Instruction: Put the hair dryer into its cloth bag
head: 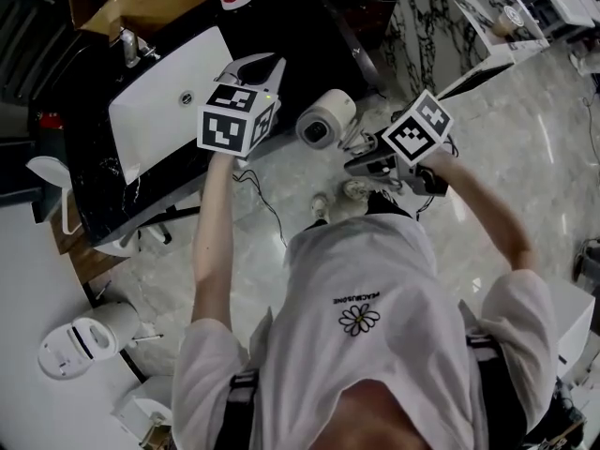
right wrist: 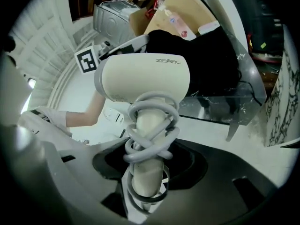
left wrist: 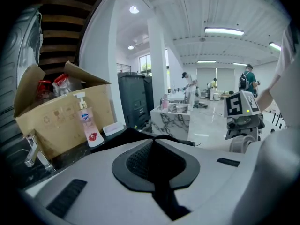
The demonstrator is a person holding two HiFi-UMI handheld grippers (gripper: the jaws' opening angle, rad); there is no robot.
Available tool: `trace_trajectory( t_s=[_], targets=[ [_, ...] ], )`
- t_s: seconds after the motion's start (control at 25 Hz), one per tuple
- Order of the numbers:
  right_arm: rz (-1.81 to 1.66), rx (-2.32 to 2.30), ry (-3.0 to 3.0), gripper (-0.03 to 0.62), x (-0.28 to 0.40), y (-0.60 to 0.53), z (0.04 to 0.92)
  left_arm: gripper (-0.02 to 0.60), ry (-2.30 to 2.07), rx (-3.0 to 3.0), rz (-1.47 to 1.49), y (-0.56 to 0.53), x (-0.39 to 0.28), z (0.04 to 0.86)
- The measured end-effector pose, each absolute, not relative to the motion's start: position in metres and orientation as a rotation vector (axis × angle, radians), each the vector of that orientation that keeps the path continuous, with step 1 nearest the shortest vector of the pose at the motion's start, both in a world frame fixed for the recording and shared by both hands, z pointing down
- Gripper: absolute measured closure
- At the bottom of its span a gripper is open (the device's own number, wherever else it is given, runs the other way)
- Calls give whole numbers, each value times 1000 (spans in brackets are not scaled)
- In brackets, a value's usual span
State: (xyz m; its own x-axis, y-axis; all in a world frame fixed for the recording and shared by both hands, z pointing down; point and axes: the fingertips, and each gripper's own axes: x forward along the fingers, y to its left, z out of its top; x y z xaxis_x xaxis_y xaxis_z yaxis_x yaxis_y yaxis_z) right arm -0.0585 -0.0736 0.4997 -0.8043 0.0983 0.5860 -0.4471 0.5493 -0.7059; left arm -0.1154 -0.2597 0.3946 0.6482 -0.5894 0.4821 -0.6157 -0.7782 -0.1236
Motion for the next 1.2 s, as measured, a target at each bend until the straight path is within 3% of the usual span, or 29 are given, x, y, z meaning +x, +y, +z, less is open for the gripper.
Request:
trace_trajectory(
  t_s=[0.28, 0.56, 1.2],
  targets=[
    [1386, 296, -2071, 385, -56, -104, 511, 555, -1033, 2835, 829, -252, -116, 395],
    [1315, 460, -1977, 385, -46, -142, 519, 555, -1039, 2857, 864, -248, -119, 402],
    [1643, 644, -1949, 384, -80, -221, 509, 555, -981, 2939, 934, -234, -107, 404]
  ],
)
